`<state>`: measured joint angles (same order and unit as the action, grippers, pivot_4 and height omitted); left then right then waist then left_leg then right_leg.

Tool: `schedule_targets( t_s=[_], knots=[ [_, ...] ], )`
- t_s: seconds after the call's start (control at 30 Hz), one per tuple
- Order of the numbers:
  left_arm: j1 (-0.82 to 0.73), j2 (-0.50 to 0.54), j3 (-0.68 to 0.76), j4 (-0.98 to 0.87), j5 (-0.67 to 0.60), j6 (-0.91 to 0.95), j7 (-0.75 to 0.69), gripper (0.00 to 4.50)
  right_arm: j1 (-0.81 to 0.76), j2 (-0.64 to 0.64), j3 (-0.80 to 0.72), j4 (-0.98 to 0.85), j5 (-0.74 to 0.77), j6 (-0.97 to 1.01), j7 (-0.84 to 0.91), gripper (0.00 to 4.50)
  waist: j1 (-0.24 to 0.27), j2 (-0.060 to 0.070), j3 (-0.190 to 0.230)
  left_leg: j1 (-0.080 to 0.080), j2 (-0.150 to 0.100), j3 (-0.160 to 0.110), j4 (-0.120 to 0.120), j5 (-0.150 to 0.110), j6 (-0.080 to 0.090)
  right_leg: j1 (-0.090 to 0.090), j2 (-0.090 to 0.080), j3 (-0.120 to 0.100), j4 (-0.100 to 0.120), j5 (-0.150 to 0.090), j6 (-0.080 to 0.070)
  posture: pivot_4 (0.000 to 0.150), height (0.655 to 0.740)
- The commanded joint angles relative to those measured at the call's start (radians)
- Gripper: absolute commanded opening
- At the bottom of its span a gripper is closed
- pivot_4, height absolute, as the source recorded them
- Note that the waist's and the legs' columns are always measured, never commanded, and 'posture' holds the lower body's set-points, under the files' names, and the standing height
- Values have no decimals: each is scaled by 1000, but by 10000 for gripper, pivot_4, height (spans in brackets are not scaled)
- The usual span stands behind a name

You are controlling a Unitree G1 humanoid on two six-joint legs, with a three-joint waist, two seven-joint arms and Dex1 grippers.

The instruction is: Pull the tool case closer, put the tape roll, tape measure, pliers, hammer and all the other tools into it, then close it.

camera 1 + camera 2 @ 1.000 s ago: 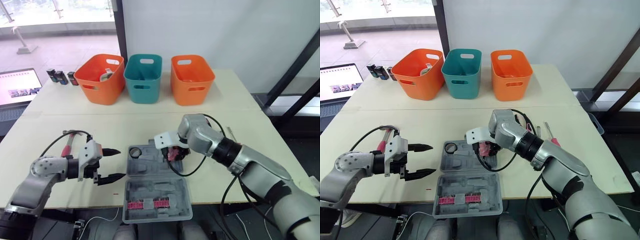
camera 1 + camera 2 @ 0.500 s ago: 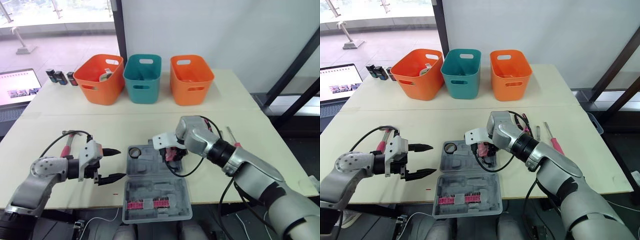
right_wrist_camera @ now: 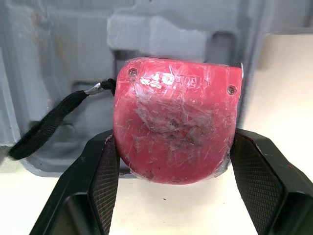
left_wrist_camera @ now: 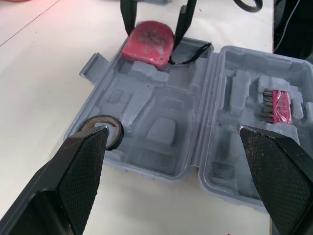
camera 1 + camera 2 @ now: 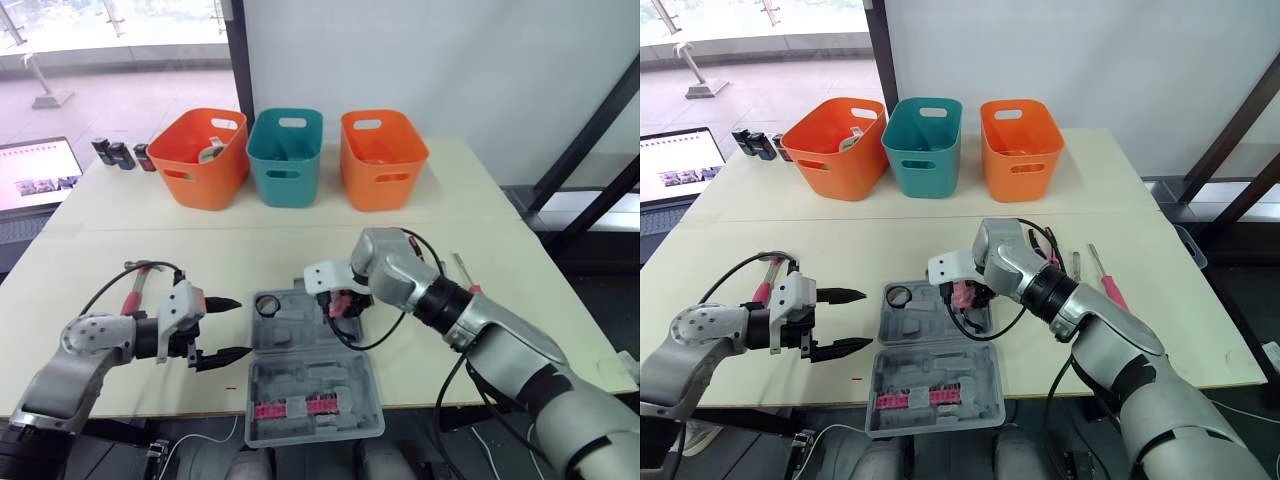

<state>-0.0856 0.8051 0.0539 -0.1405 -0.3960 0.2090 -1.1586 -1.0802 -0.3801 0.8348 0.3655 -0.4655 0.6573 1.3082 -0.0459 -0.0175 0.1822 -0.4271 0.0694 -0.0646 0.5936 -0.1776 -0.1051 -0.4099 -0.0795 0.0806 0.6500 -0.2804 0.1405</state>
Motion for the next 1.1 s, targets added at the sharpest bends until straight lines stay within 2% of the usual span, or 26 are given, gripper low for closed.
schedule_targets(
  t_s=[0.03, 0.43, 0.97, 1.03, 1.1],
  knots=[
    [-4, 3, 6, -23, -6, -9, -7, 45000, -11, -3, -31, -45, 0, 6, 12, 28340, 0, 0, 0, 0, 0, 0, 0, 0, 0, 0, 0, 0, 0, 0, 0, 1500, 7400],
    [-14, 0, 2, -18, -5, -6, -6, 45000, 11, -4, 16, 33, -58, -71, -26, 28340, 0, 0, 0, 0, 0, 0, 0, 0, 0, 0, 0, 0, 0, -1, -1, 1500, 7400],
    [-12, -2, 0, -29, -9, 5, -3, 45000, -6, 39, -10, 79, -81, -93, -29, 28340, -1, 0, 0, 0, 0, 0, 0, 0, 0, 0, 0, 0, 0, -1, -2, 1500, 7400],
    [-12, -2, -1, -28, -7, 4, -2, 45000, -7, 39, -13, 76, -82, -92, -29, 38609, -1, 0, 0, 0, 0, 0, 0, 0, 0, 0, 0, 0, 0, -1, -2, 1500, 7400],
    [-14, -2, -3, -25, -5, 4, -3, 45000, -7, 43, -20, 72, -78, -91, -33, 44320, -1, 0, 0, 0, 0, 0, 0, 0, 0, 0, 0, 0, 0, -1, -2, 1500, 7400]
  ],
)
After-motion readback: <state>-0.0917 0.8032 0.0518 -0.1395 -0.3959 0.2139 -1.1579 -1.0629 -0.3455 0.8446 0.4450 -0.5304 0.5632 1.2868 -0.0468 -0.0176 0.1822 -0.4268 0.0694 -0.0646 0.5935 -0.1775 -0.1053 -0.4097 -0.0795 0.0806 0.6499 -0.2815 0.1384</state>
